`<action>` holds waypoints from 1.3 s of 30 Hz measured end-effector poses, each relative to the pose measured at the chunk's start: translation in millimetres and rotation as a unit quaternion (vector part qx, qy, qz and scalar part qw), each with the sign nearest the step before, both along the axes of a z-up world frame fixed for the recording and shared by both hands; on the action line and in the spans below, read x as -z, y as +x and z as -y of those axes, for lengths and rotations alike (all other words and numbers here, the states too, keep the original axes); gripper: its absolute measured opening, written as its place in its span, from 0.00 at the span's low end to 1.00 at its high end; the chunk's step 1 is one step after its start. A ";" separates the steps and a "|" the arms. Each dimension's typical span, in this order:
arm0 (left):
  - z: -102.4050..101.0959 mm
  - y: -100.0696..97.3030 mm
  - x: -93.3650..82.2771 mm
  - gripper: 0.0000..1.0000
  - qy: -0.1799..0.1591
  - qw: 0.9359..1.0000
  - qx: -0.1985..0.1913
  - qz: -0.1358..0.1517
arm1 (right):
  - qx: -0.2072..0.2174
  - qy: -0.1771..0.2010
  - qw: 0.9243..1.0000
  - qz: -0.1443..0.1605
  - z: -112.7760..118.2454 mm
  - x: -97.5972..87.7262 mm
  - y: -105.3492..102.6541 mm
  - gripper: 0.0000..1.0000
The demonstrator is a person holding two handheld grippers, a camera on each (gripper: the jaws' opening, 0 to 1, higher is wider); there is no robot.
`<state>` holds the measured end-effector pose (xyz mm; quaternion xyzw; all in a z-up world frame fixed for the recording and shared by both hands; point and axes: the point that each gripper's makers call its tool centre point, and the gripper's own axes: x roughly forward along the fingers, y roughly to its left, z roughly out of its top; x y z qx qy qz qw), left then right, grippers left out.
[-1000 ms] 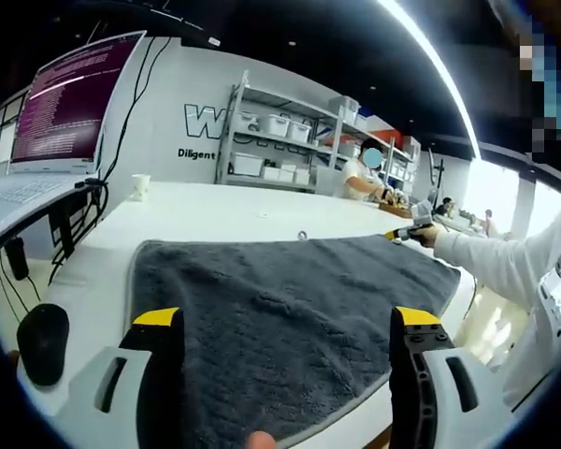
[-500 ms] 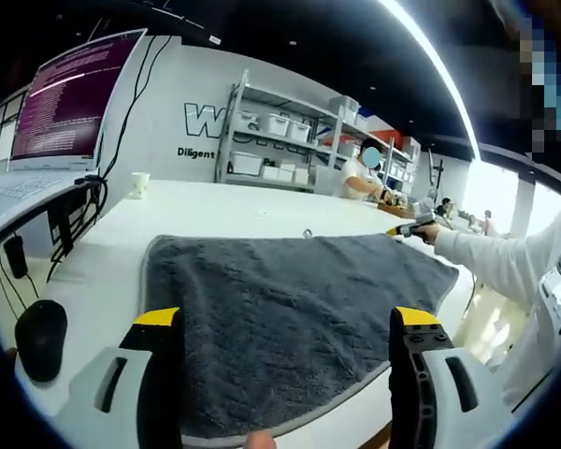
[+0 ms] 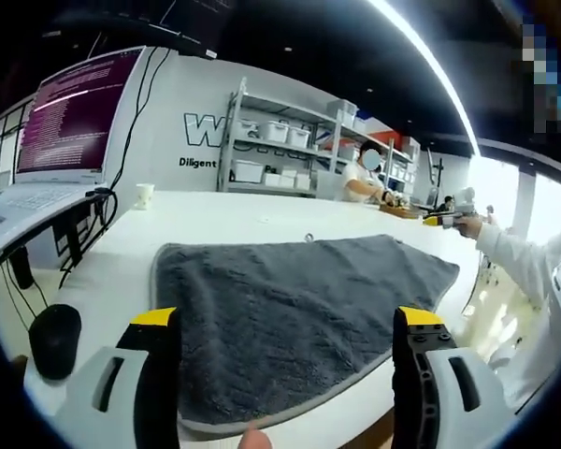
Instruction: Open the folded towel by lifting each exposed corner and separating the folded layers until the towel lies flat within the target outline without major curled edges
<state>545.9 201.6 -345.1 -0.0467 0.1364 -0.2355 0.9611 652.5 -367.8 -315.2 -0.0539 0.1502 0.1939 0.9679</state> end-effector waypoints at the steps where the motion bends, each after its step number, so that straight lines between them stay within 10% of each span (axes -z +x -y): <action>1: 0.8 -0.9 0.0 0.93 0.000 1.000 0.002 0.001 | -0.003 0.004 1.000 0.005 -3.1 -1.6 -14.4 0.70; 16: 14.2 -20.9 6.5 0.95 0.008 1.000 0.029 -0.002 | 0.007 -0.002 1.000 -0.015 -39.2 38.6 -156.8 0.97; 39: -26.5 -34.0 14.6 0.99 0.089 0.995 -0.007 -0.043 | 0.046 -0.059 0.993 -0.092 -31.2 53.0 -172.0 0.99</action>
